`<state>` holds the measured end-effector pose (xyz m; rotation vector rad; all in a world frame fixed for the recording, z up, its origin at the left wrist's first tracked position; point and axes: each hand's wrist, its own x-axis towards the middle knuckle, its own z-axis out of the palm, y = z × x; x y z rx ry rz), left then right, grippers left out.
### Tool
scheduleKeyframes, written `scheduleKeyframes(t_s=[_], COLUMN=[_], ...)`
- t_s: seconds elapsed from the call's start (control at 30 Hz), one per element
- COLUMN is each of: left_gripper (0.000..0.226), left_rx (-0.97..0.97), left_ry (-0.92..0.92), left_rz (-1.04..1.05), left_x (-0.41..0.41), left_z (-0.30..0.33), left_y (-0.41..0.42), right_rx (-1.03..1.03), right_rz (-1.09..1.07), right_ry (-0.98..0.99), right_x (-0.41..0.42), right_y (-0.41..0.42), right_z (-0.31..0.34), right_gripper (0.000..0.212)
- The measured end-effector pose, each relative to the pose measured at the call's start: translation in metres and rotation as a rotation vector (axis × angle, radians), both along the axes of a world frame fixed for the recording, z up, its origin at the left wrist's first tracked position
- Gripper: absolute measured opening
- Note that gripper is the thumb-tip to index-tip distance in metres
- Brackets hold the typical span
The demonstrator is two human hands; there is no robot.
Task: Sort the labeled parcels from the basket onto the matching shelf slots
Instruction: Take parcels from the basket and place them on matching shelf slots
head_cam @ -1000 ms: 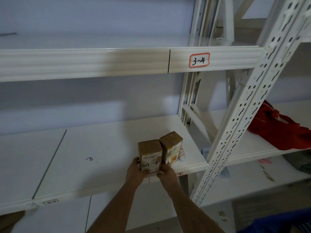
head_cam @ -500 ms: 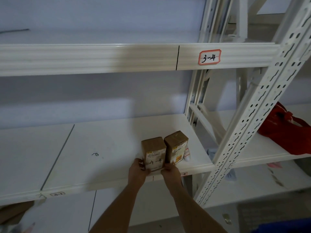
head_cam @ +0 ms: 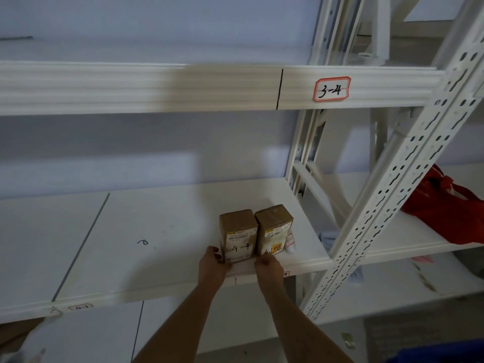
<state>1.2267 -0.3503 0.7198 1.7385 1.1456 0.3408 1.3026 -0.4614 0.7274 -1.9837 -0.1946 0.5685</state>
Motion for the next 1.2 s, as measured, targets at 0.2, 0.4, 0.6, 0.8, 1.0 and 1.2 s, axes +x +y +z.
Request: scheduleKeyframes(t_s=[0.2,0.4,0.6,0.8,1.0,1.2], left_gripper=[0.053,0.05,0.029,0.04,0.021,0.017], left_rx=[-0.104,-0.074,-0.085,-0.022,-0.017,-0.067], left_ry=[-0.057,-0.012,0.047,0.234,0.293,0.343], left_rz=[0.031,0.146,0.25,0.46,0.695,0.953], left_x=[-0.037,-0.126,-0.254,-0.463,-0.689,-0.859], left_z=[0.004,0.011,0.031,0.039,0.054,0.068], left_y=[0.002,0.009,0.029,0.07,0.084,0.079], right_rx=[-0.067,-0.098,-0.135,-0.228,-0.214,-0.198], right_rz=[0.07,0.151,0.388,0.828,1.191,1.516], right_ry=[-0.018,-0.053,-0.047,-0.151,-0.147,-0.239], right_x=[0.0,-0.043,-0.152,-0.334,-0.556,-0.73], right_y=[0.011,0.011,0.056,0.149,0.217,0.258], right_z=[0.004,-0.002,0.006,0.025,0.036,0.05], right_gripper=[0.013,0.015,0.018,0.017,0.019,0.01])
